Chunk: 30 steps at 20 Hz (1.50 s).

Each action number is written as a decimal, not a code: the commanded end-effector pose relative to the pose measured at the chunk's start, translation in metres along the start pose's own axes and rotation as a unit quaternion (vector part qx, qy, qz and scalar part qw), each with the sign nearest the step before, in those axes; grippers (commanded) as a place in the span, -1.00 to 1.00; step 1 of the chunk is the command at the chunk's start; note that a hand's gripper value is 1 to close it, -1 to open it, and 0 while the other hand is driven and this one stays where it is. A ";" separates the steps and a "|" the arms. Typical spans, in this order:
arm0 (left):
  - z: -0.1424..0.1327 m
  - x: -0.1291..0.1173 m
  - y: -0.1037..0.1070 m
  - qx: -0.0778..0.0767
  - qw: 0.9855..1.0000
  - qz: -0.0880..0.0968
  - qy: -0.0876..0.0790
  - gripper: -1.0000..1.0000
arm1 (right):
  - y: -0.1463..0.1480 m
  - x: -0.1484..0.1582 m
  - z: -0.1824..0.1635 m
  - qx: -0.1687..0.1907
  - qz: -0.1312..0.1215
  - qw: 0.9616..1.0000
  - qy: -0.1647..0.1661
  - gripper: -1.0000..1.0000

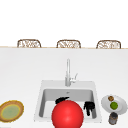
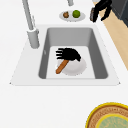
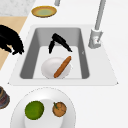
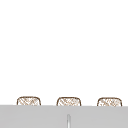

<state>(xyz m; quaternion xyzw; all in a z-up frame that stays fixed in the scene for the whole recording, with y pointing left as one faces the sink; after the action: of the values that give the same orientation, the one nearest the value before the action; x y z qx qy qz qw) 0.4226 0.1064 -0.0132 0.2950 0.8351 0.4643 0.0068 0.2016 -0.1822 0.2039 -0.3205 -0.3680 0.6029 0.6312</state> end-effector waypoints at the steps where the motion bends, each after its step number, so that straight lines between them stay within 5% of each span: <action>1: 0.006 0.011 0.015 0.001 0.999 0.016 0.032 -1.00 | 0.000 0.000 0.000 0.000 0.000 1.000 0.000 0.00; 10: 0.016 0.022 0.044 -0.014 0.998 0.024 0.060 -1.00 | 0.000 0.000 0.000 0.000 0.000 1.000 0.000 0.00; 11: 0.015 0.019 0.040 -0.027 0.997 0.021 0.073 -1.00 | 0.000 0.000 0.000 0.000 0.000 1.000 0.000 0.00; 15: 0.019 0.021 0.031 -0.033 0.994 -0.011 0.102 -1.00 | 0.000 0.000 0.000 0.000 0.000 1.000 0.000 0.00; 16: 0.012 0.015 0.033 -0.034 0.996 0.016 0.079 -1.00 | 0.000 0.000 0.000 0.000 0.000 1.000 0.000 0.00; 17: 0.016 0.019 0.037 -0.016 0.998 0.004 0.056 -1.00 | 0.000 0.000 0.000 0.000 0.000 1.000 0.000 0.00; 20: 0.020 0.024 0.037 -0.026 0.998 0.020 0.052 -1.00 | 0.000 0.000 0.000 0.000 0.000 1.000 0.000 0.00; 21: 0.006 0.036 0.039 -0.052 0.996 0.022 0.063 -1.00 | 0.000 0.000 0.000 0.000 0.000 1.000 0.000 0.00; 22: 0.006 0.039 0.041 -0.056 0.995 0.032 0.077 -1.00 | 0.000 0.000 0.000 0.000 0.000 1.000 0.000 0.00; 25: -0.005 0.057 0.043 -0.056 0.994 0.032 0.092 -1.00 | 0.000 0.000 0.000 0.000 0.000 1.000 0.000 0.00; 30: -0.009 0.078 0.044 -0.063 0.989 0.052 0.120 -1.00 | 0.000 0.000 0.000 0.000 0.000 1.000 0.000 0.00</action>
<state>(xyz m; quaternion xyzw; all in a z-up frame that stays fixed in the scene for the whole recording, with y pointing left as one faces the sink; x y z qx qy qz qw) 0.3868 0.1511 0.0420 0.2725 0.8043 0.5251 -0.0563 0.2016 -0.1822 0.2039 -0.3205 -0.3680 0.6029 0.6312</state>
